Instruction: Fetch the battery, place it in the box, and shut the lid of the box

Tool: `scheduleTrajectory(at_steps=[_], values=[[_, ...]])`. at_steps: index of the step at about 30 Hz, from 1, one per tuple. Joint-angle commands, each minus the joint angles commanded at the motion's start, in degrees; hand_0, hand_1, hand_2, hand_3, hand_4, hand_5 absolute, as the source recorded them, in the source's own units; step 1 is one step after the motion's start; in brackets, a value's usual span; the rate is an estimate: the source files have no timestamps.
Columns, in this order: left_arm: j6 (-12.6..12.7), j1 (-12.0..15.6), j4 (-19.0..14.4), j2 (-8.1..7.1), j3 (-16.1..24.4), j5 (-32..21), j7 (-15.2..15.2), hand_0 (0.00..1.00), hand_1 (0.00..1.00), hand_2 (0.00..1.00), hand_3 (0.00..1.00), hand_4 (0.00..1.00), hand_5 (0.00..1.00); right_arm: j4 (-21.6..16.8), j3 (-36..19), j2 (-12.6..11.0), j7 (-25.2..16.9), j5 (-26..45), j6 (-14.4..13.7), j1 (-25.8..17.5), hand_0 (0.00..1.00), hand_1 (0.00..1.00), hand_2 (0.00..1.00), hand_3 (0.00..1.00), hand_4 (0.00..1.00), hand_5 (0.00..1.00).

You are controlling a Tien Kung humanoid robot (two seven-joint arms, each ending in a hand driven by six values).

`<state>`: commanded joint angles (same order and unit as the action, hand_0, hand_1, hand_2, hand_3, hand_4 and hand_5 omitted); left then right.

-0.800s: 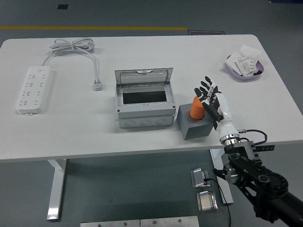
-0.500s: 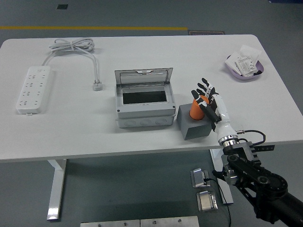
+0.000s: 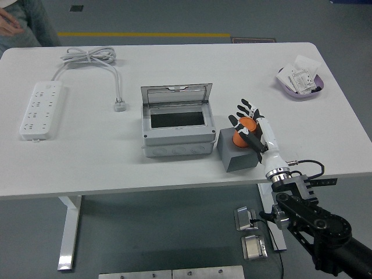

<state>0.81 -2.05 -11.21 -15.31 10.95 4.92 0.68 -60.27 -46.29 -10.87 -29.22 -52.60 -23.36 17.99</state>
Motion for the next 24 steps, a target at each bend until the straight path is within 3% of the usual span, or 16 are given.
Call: scheduleTrajectory(at_steps=[3, 4, 9, 10, 20, 21, 24], values=[[0.01, -0.07, -0.04, -0.04, -0.10, 0.04, -0.01, 0.614, 0.680, 0.600, 0.621, 0.663, 0.086, 0.07, 0.38, -0.02, 0.50, -0.45, -0.21, 0.05, 0.855, 0.834, 0.879, 0.938, 0.987, 0.387], [0.01, -0.10, -0.04, -0.05, -0.16, 0.04, -0.01, 0.615, 0.680, 0.600, 0.622, 0.663, 0.086, 0.11, 0.49, -0.02, 0.64, -0.55, -0.25, 0.07, 0.774, 0.788, 0.852, 0.924, 0.857, 0.179], [0.00, -0.19, -0.06, -0.06, -0.36, 0.00, 0.01, 0.615, 0.680, 0.600, 0.622, 0.663, 0.086, 0.12, 0.86, -0.05, 1.25, -1.05, -0.38, 0.14, 0.774, 0.788, 0.852, 0.924, 0.857, 0.179], [0.00, -0.21, -0.06, -0.06, -0.40, -0.05, 0.01, 0.614, 0.680, 0.600, 0.622, 0.663, 0.085, 0.11, 0.90, -0.06, 1.34, -1.13, -0.39, 0.14, 0.698, 0.753, 0.846, 0.907, 0.752, 0.084], [0.02, -0.31, -0.04, -0.13, -0.70, -0.19, -0.08, 0.614, 0.681, 0.600, 0.621, 0.663, 0.085, 0.11, 1.59, -0.10, 1.53, -0.14, -0.36, 0.18, 0.686, 0.753, 0.854, 0.919, 0.730, 0.072], [0.03, -0.32, -0.04, -0.14, -0.72, -0.18, -0.09, 0.612, 0.680, 0.600, 0.622, 0.663, 0.083, 0.10, 1.67, -0.10, 1.40, 0.25, -0.32, 0.19, 0.611, 0.708, 0.847, 0.922, 0.665, 0.035], [0.08, -0.35, -0.03, -0.18, -0.80, -0.21, -0.13, 0.612, 0.680, 0.600, 0.622, 0.663, 0.083, 0.07, 1.84, -0.12, 1.08, 1.28, -0.13, 0.26, 0.611, 0.708, 0.847, 0.922, 0.665, 0.035]])
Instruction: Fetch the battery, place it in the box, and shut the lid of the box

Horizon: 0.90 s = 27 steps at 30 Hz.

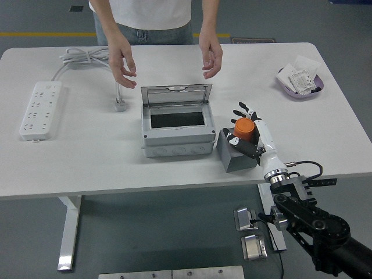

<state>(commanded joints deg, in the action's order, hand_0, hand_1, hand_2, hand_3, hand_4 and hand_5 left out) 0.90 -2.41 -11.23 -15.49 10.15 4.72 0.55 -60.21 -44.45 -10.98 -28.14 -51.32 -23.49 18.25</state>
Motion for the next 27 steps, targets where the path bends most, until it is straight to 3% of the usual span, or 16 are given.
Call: scheduleTrajectory(at_steps=[2, 3, 8, 9, 15, 16, 20, 21, 26, 27], values=[[0.03, 0.00, 0.01, -0.01, -0.04, -0.01, -0.03, 0.612, 0.680, 0.600, 0.622, 0.663, 0.083, -0.04, 0.04, 0.01, -0.12, 0.62, 0.14, 0.03, 0.611, 0.708, 0.847, 0.922, 0.665, 0.035], [0.04, 0.00, 0.01, -0.01, -0.07, -0.01, -0.03, 0.612, 0.681, 0.601, 0.623, 0.663, 0.080, -0.09, 0.04, 0.01, -0.13, 0.91, 0.21, 0.04, 0.481, 0.612, 0.740, 0.843, 0.423, 0.002], [0.13, 0.00, 0.02, 0.03, -0.12, 0.06, -0.09, 0.612, 0.681, 0.601, 0.623, 0.663, 0.080, -0.34, 0.00, -0.01, -0.04, 1.80, 0.41, 0.07, 0.481, 0.612, 0.740, 0.843, 0.423, 0.002], [0.15, 0.00, 0.03, 0.03, -0.06, 0.10, -0.10, 0.612, 0.681, 0.602, 0.624, 0.664, 0.079, -0.36, 0.02, -0.01, 0.00, 1.89, 0.41, 0.08, 0.419, 0.510, 0.558, 0.619, 0.217, 0.032], [0.23, -0.02, 0.06, -0.08, 0.06, 0.26, -0.17, 0.612, 0.681, 0.602, 0.624, 0.664, 0.079, -0.25, 0.24, -0.04, 0.02, 2.35, 0.64, 0.14, 0.419, 0.510, 0.558, 0.619, 0.217, 0.032], [0.26, 0.01, 0.08, -0.11, -0.03, 0.23, -0.18, 0.614, 0.681, 0.603, 0.624, 0.665, 0.080, -0.21, 0.30, -0.05, 0.05, 2.31, 0.72, 0.17, 0.396, 0.483, 0.462, 0.455, 0.254, 0.002], [0.34, 0.08, 0.12, -0.21, -0.21, 0.21, -0.21, 0.614, 0.681, 0.603, 0.624, 0.665, 0.080, -0.11, 0.34, -0.07, 0.23, 1.95, 0.94, 0.24, 0.396, 0.483, 0.462, 0.455, 0.254, 0.002], [0.35, 0.09, 0.11, -0.23, -0.22, 0.25, -0.22, 0.614, 0.682, 0.604, 0.625, 0.667, 0.079, -0.12, 0.33, -0.08, 0.32, 1.79, 0.96, 0.25, 0.360, 0.445, 0.442, 0.391, 0.164, 0.002], [0.54, 0.12, 0.13, -0.31, -0.34, 0.29, -0.32, 0.614, 0.682, 0.604, 0.625, 0.667, 0.079, -0.25, 0.30, -0.13, 0.72, 1.09, 0.89, 0.36, 0.360, 0.445, 0.442, 0.391, 0.164, 0.002], [0.59, 0.12, 0.14, -0.33, -0.37, 0.30, -0.34, 0.615, 0.682, 0.604, 0.625, 0.667, 0.079, -0.28, 0.32, -0.14, 0.77, 1.02, 0.86, 0.40, 0.217, 0.381, 0.444, 0.377, 0.078, 0.002]])
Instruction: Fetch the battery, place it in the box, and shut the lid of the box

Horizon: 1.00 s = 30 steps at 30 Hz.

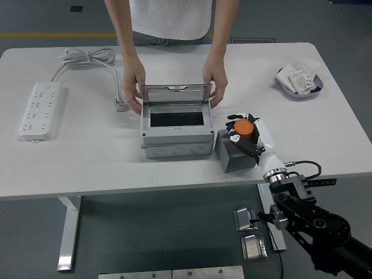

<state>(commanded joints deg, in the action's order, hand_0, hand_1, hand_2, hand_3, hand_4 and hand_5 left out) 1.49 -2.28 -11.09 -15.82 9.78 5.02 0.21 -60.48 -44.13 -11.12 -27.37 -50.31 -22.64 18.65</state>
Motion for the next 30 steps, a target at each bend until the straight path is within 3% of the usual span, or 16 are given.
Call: scheduleTrajectory(at_steps=[12, 30], values=[[0.26, 0.05, -0.05, -0.18, -0.57, -0.12, -0.12, 0.617, 0.686, 0.606, 0.625, 0.676, 0.092, -0.81, 0.18, 0.07, 1.01, -1.71, -1.35, 0.97, 0.156, 0.378, 0.460, 0.362, 0.030, 0.002], [0.37, -0.14, -0.13, -0.12, -0.81, 0.31, -0.06, 0.617, 0.687, 0.608, 0.626, 0.680, 0.097, -4.39, -0.56, -0.92, 3.22, -6.03, -2.98, 2.83, 0.195, 0.387, 0.468, 0.360, 0.002, 0.002]])
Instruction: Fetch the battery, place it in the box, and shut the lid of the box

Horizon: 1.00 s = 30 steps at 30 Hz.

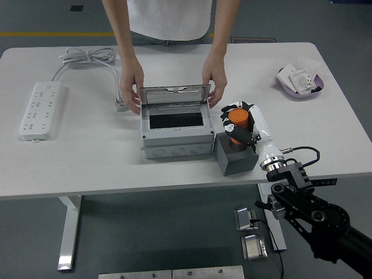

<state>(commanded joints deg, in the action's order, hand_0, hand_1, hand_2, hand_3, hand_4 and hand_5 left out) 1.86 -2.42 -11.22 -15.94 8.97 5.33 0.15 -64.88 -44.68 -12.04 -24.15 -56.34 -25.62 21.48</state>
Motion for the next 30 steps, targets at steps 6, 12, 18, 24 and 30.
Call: scheduleTrajectory(at_steps=[6, 12, 18, 24, 30], values=[[0.07, 0.04, 0.02, 0.01, -0.33, -0.50, -0.02, 0.618, 0.688, 0.608, 0.626, 0.679, 0.098, -4.87, 0.65, -1.01, 6.10, -8.19, -2.05, 0.85, 0.195, 0.391, 0.470, 0.360, 0.002, 0.002], [0.09, 0.07, 0.05, -0.01, -0.79, -1.25, -0.03, 0.618, 0.688, 0.609, 0.627, 0.680, 0.099, -6.78, 2.78, -1.11, 13.64, -19.49, -1.67, 4.52, 0.171, 0.359, 0.469, 0.358, 0.002, 0.002], [0.05, -0.07, 0.03, -0.15, -1.84, -2.31, 0.02, 0.618, 0.689, 0.609, 0.627, 0.680, 0.097, -4.04, 7.22, 0.68, 21.37, -31.15, 0.85, 11.05, 0.117, 0.286, 0.463, 0.352, 0.002, 0.002], [0.03, -0.26, 0.00, -0.47, -2.86, -3.28, 0.06, 0.618, 0.688, 0.609, 0.626, 0.681, 0.098, 0.77, 12.17, 3.08, 26.84, -39.85, 3.30, 17.42, 0.105, 0.275, 0.463, 0.351, 0.002, 0.002], [0.01, -0.47, -0.04, -0.68, -4.01, -4.24, 0.13, 0.618, 0.688, 0.609, 0.626, 0.681, 0.099, 6.33, 15.75, 5.81, 27.96, -41.67, 4.01, 22.01, 0.107, 0.275, 0.463, 0.349, 0.002, 0.002]])
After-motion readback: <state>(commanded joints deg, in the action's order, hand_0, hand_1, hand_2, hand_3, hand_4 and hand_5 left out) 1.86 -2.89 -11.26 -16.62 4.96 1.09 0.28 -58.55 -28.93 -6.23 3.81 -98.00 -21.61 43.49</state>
